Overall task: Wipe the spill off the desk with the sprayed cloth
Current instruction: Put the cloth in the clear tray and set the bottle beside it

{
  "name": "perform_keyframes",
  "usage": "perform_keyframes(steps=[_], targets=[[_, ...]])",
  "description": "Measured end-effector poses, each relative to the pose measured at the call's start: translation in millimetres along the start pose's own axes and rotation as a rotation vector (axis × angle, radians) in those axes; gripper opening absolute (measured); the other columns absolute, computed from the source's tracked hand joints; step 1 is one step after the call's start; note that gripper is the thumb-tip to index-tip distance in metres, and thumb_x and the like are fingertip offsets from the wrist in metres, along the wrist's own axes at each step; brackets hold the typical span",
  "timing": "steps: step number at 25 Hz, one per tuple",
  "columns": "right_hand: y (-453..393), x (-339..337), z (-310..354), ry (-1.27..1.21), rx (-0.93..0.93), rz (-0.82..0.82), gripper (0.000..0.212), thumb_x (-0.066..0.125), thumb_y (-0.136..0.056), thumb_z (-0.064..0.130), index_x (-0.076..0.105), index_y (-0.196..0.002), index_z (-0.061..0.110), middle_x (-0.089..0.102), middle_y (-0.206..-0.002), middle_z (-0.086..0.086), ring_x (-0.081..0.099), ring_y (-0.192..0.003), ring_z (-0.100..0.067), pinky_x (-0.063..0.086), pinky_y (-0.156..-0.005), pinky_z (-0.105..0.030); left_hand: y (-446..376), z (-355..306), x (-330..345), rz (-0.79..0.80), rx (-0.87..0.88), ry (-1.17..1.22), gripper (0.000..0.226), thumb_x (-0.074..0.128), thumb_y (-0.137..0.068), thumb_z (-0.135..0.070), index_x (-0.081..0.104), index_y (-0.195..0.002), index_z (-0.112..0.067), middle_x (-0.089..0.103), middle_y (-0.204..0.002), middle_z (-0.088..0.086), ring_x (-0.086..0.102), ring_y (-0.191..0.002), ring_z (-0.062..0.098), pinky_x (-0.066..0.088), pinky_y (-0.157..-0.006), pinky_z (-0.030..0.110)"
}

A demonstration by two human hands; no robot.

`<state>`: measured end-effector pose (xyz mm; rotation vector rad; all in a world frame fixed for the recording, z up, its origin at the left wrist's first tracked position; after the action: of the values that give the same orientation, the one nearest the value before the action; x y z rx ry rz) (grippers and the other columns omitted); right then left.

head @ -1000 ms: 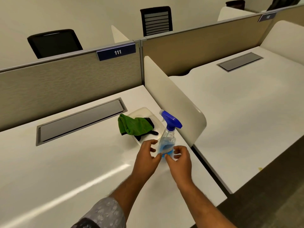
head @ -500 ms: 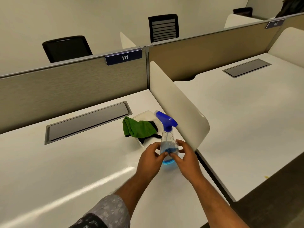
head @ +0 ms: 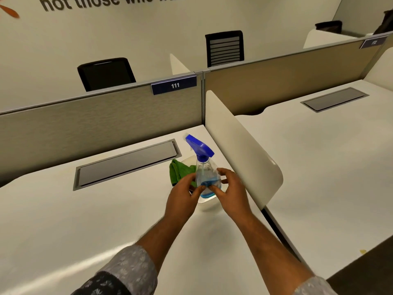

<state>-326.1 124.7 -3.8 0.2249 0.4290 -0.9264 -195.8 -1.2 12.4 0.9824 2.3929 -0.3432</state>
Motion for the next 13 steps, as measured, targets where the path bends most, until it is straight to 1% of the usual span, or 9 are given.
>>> perform_keyframes(steps=[1,3,5,7,8,10,13], targets=[[-1.6,5.4,-3.0,0.033,0.012,0.0,0.063,0.087,-0.084,0.035,0.057,-0.139,0.031,0.067,-0.14,0.006,0.066,-0.124,-0.017,0.057,-0.106,-0.041,-3.6,5.6,1.4,0.013,-0.017,-0.037,0.044,0.071,-0.1,-0.039,0.065,-0.14,-0.023,0.076,-0.122,-0.004,0.07,-0.098,0.012,0.056,-0.081,0.022],[-0.6,14.0,-11.6,0.128,0.032,-0.017,0.06,0.087,-0.085,0.036,0.061,-0.138,0.028,0.07,-0.137,0.003,0.068,-0.124,-0.021,0.058,-0.107,-0.044,-7.5,18.6,7.0,0.048,-0.054,-0.108,0.039,0.071,-0.1,-0.037,0.065,-0.137,-0.024,0.077,-0.121,-0.002,0.07,-0.101,0.012,0.055,-0.083,0.025],[4.2,18.7,-19.0,0.263,0.036,-0.043,0.059,0.086,-0.085,0.043,0.065,-0.137,0.027,0.074,-0.13,0.001,0.07,-0.118,-0.021,0.059,-0.102,-0.042,-7.7,29.8,15.4,0.077,-0.076,-0.17,0.036,0.072,-0.1,-0.037,0.067,-0.133,-0.024,0.077,-0.119,-0.001,0.071,-0.103,0.015,0.055,-0.085,0.028],[7.5,20.7,-23.0,0.342,0.025,-0.07,0.058,0.084,-0.085,0.049,0.068,-0.135,0.027,0.076,-0.124,-0.001,0.07,-0.113,-0.022,0.058,-0.095,-0.041,-8.0,35.1,22.4,0.081,-0.067,-0.252,0.032,0.072,-0.099,-0.039,0.069,-0.127,-0.025,0.075,-0.116,0.0,0.069,-0.103,0.018,0.053,-0.081,0.028],[7.9,21.3,-23.5,0.356,0.016,-0.078,0.057,0.084,-0.085,0.051,0.069,-0.134,0.026,0.077,-0.123,-0.001,0.069,-0.112,-0.023,0.058,-0.094,-0.041,-8.0,36.2,24.4,0.071,-0.063,-0.299,0.032,0.071,-0.098,-0.042,0.069,-0.126,-0.026,0.073,-0.115,0.001,0.066,-0.102,0.018,0.051,-0.079,0.028],[5.8,23.8,-23.9,0.375,0.006,-0.062,0.057,0.082,-0.085,0.053,0.069,-0.133,0.025,0.077,-0.123,-0.002,0.069,-0.112,-0.023,0.057,-0.095,-0.042,-8.6,38.7,26.4,0.058,-0.071,-0.354,0.035,0.069,-0.099,-0.047,0.068,-0.127,-0.027,0.069,-0.116,0.003,0.06,-0.102,0.016,0.05,-0.079,0.027],[5.4,24.0,-21.7,0.321,0.033,-0.057,0.063,0.085,-0.084,0.049,0.066,-0.138,0.022,0.075,-0.128,-0.004,0.068,-0.116,-0.024,0.057,-0.099,-0.043,-7.1,40.5,23.8,0.068,-0.082,-0.356,0.043,0.069,-0.098,-0.051,0.065,-0.133,-0.027,0.069,-0.122,0.003,0.06,-0.11,0.018,0.05,-0.084,0.027]])
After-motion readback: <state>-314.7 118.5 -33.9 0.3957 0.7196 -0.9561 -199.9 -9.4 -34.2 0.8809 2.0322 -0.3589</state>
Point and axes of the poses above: each hand's wrist, its own y-axis away from the middle knuckle, its own x-axis out of the palm, z = x × y, the point moved 7 cm from there along -y, towards the middle knuckle
